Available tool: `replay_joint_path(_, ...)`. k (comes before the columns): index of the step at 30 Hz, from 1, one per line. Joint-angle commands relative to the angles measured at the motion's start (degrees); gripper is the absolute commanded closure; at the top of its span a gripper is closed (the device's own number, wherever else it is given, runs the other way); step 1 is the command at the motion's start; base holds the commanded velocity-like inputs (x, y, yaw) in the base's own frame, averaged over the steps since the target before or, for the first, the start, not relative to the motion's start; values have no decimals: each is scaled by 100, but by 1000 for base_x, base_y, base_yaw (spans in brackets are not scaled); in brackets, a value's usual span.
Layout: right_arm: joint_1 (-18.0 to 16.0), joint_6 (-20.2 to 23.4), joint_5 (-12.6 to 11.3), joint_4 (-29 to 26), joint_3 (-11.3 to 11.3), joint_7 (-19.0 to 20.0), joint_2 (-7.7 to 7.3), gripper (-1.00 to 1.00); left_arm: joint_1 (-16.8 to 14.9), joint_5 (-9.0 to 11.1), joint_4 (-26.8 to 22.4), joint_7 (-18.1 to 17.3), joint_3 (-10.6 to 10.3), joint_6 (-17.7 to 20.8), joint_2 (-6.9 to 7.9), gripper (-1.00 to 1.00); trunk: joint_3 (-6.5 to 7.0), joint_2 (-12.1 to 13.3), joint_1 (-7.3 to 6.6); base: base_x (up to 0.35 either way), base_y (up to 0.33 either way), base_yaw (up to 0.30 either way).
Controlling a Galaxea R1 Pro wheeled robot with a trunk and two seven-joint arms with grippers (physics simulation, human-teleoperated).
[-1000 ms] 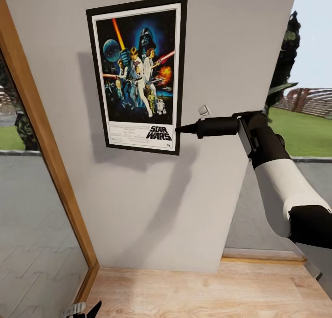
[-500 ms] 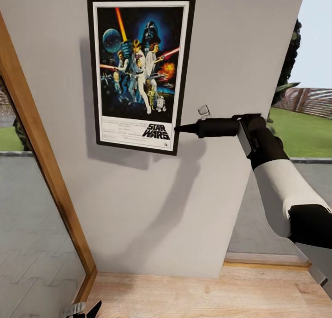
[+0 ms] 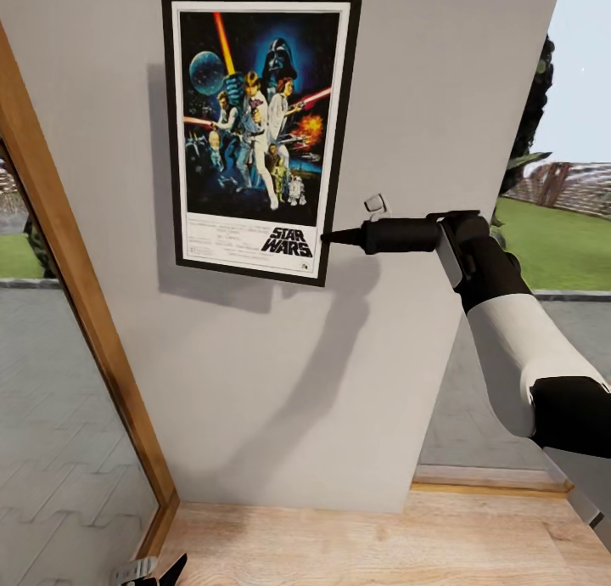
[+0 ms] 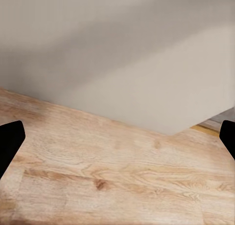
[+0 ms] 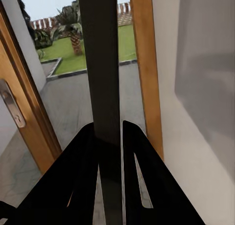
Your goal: Pick up the poster from the kitchen countertop and hang it on one of the wall nails in the kitchen.
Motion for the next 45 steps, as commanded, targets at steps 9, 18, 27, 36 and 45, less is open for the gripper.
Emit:
replay_joint_path(9, -7, 57, -26, -9, 38, -15, -6, 100, -6, 59, 9, -29, -30, -9, 3, -100, -14, -14, 4, 0, 0, 0)
replay_joint_path(18, -7, -10, -9, -5, 46, -33, -6, 100, -6, 59, 9, -29, -30, -9, 2, -100, -14, -14, 4, 0, 0, 0)
replay_joint_path(27, -7, -31, 2, 12, 48, -101, -6, 100, -6, 59, 9, -29, -30, -9, 2, -100, -14, -14, 4, 0, 0, 0)
replay_joint_path(36, -7, -16, -6, 16, 57, -512, -6, 100, -6, 59, 9, -29, -30, -9, 5, -100, -14, -14, 4, 0, 0, 0)
replay_joint_path(45, -7, -15, -13, 8, 57, -524, -6, 100, -6, 59, 9, -29, -30, -9, 4, -100, -14, -14, 4, 0, 0, 0)
